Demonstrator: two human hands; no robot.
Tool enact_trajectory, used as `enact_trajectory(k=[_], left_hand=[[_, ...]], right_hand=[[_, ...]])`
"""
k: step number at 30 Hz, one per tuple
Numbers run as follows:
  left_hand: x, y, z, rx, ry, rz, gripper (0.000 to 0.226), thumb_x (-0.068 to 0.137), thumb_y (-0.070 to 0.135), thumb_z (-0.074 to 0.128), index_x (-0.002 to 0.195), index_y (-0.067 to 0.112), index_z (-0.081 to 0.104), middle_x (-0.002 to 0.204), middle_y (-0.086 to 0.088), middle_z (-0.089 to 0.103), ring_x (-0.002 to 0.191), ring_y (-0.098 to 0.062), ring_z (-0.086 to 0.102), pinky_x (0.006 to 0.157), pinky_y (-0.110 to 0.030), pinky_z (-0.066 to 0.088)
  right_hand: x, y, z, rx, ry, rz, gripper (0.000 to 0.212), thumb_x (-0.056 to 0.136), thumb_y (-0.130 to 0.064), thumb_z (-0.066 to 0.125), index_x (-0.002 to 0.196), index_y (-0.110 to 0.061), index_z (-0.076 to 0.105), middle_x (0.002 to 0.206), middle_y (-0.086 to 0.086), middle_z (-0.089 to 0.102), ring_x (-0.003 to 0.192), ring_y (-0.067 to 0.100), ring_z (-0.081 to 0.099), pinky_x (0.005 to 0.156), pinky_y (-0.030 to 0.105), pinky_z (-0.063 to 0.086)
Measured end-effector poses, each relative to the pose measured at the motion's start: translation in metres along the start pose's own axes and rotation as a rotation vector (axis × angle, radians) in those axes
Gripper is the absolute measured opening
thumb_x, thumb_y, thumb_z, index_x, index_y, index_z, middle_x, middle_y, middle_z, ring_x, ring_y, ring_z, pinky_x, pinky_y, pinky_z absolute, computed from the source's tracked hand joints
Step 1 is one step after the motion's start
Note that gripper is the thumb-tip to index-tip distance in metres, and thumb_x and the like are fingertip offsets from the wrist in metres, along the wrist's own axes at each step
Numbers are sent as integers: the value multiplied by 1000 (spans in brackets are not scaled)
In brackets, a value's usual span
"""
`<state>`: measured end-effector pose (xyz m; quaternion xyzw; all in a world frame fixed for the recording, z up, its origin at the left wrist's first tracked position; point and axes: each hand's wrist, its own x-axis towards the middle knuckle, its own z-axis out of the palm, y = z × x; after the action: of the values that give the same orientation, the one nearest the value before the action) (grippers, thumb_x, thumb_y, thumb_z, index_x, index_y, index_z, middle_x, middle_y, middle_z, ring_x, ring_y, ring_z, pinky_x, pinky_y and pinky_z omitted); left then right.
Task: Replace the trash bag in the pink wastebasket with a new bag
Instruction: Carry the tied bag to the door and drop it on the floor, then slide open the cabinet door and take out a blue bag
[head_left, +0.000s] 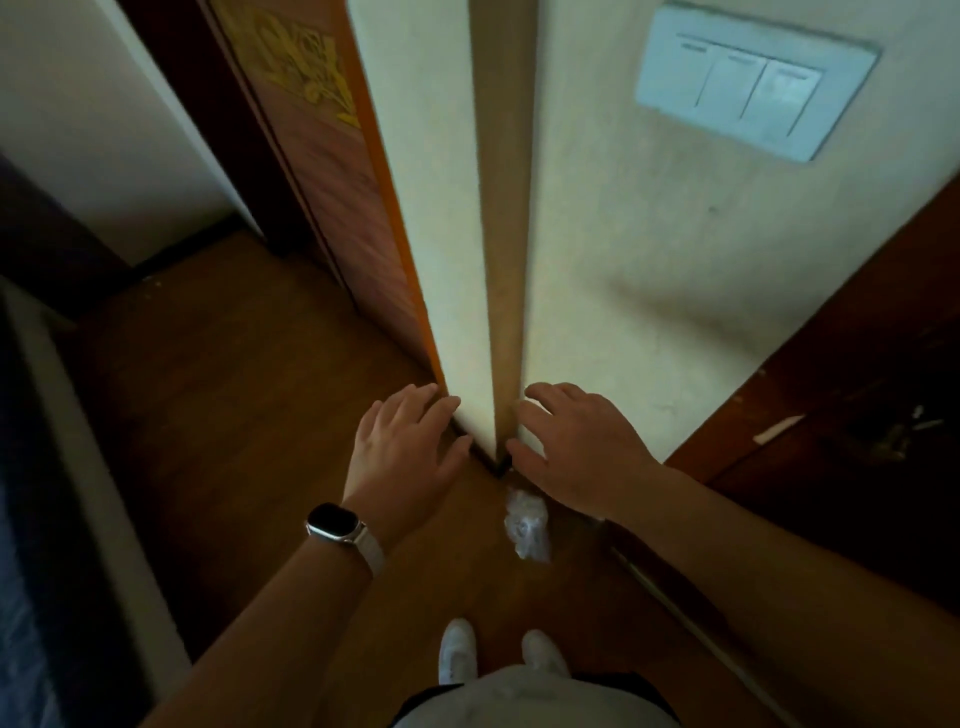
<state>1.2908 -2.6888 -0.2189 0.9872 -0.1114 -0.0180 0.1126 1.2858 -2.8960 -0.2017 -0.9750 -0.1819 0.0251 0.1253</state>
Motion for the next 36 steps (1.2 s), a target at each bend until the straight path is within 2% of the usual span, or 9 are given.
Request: enact_trajectory(k=[4, 7, 11, 14, 19, 26, 32, 36], left_hand=[[-25, 0, -27, 16, 64, -128, 49, 97, 51, 40, 143, 34, 40, 154, 3, 38, 145, -19, 27, 118, -45, 18], [-60, -13, -48, 53, 135, -227, 49, 98, 51, 40, 143, 34, 41, 154, 3, 39, 146, -18, 26, 119, -43, 15], [-122, -38, -75, 159, 211, -337, 47, 96, 51, 43, 138, 31, 49, 146, 0, 50, 141, -24, 38, 115, -47, 25], [-174, -61, -92, 210, 255, -420, 46, 97, 51, 40, 135, 28, 53, 142, -1, 54, 137, -26, 44, 111, -51, 33], [-279, -107, -108, 242, 323, -600, 47, 97, 54, 40, 138, 32, 47, 145, 2, 49, 139, -22, 39, 114, -48, 31], [-463, -180, -118, 250, 489, -792, 42, 94, 47, 45, 128, 25, 56, 135, -2, 57, 128, -22, 48, 107, -44, 36], [-626, -228, -120, 298, 546, -1002, 39, 93, 44, 53, 125, 25, 59, 131, -3, 59, 125, -24, 51, 104, -42, 36], [-712, -238, -124, 351, 614, -1034, 38, 91, 43, 58, 124, 25, 59, 130, -3, 60, 123, -24, 53, 103, -44, 40]], right_hand=[[11, -15, -12, -11, 25, -131, 47, 93, -52, 34, 123, -23, 56, 126, 3, 59, 109, 24, 57, 87, 40, 48], [22, -47, -15, 2, 6, -262, 49, 94, -56, 34, 130, -27, 50, 137, 1, 53, 122, 23, 50, 97, 41, 42], [30, -110, -19, 16, -29, -476, 52, 97, -57, 31, 138, -28, 44, 147, 0, 43, 132, 22, 40, 106, 40, 34], [27, -167, -22, 19, -19, -661, 49, 98, -51, 33, 135, -22, 49, 142, 4, 48, 129, 24, 44, 101, 39, 38], [6, -270, -15, -11, 5, -891, 48, 98, -52, 31, 132, -23, 48, 137, 4, 52, 126, 23, 47, 98, 39, 42], [-56, -449, 31, -1, -42, -1094, 47, 94, -48, 37, 125, -18, 56, 128, 8, 58, 116, 27, 54, 89, 42, 49], [-129, -600, 73, -2, -83, -1278, 51, 92, -51, 36, 127, -18, 55, 131, 9, 56, 118, 27, 52, 92, 44, 45], [-174, -675, 92, 1, -108, -1404, 55, 90, -53, 34, 126, -18, 57, 130, 8, 57, 117, 27, 53, 92, 44, 45]])
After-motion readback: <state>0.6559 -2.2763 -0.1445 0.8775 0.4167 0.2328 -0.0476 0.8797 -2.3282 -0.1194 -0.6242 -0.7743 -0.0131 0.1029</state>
